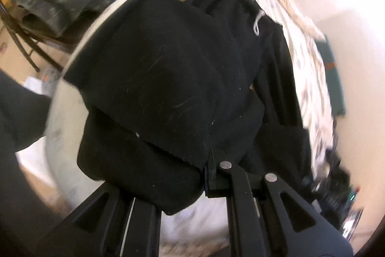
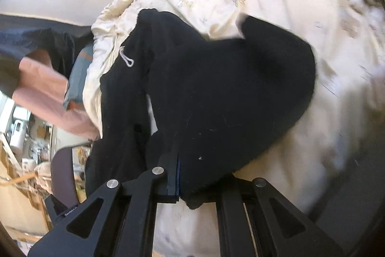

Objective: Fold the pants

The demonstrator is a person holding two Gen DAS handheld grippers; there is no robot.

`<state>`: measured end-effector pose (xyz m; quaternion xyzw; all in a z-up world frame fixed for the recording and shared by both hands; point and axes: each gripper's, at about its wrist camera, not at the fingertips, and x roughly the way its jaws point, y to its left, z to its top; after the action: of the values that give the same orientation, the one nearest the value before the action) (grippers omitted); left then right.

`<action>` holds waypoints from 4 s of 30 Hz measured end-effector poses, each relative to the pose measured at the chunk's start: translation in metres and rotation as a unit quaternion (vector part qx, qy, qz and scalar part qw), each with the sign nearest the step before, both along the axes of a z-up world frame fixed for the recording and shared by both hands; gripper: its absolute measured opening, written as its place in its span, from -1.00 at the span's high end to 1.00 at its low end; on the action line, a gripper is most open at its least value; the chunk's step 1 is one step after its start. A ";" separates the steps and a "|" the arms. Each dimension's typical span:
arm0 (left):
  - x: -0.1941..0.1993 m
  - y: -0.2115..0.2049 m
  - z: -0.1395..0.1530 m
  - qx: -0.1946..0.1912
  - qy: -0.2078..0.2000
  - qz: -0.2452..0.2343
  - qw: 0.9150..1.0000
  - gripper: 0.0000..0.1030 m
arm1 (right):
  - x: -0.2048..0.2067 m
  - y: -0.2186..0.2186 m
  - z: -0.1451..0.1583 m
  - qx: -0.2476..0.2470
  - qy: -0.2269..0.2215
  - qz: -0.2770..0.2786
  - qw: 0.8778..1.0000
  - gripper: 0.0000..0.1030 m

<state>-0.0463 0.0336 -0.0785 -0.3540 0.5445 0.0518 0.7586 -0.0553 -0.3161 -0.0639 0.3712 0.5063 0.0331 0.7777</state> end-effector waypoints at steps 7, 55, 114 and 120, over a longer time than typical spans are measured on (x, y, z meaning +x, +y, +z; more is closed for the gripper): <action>-0.010 0.010 -0.025 0.035 0.048 0.002 0.998 0.73 | -0.004 0.001 -0.034 -0.022 0.051 -0.016 0.998 0.87; 0.032 0.116 -0.036 0.050 0.067 -0.108 0.991 0.90 | 0.014 0.114 -0.108 0.120 0.177 0.115 0.970 -0.34; 0.261 0.173 0.000 -0.044 -0.018 -0.060 0.997 0.88 | 0.270 0.125 -0.043 0.099 -0.031 0.127 0.986 0.95; 0.261 0.178 -0.035 -0.004 -0.030 -0.032 0.999 -0.36 | 0.285 0.123 -0.095 0.102 0.020 0.111 0.988 0.84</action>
<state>0.2147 0.2111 -0.1135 -0.3413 0.5328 0.0149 0.7743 0.2296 -0.1932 -0.1590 0.3903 0.5539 0.1634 0.7171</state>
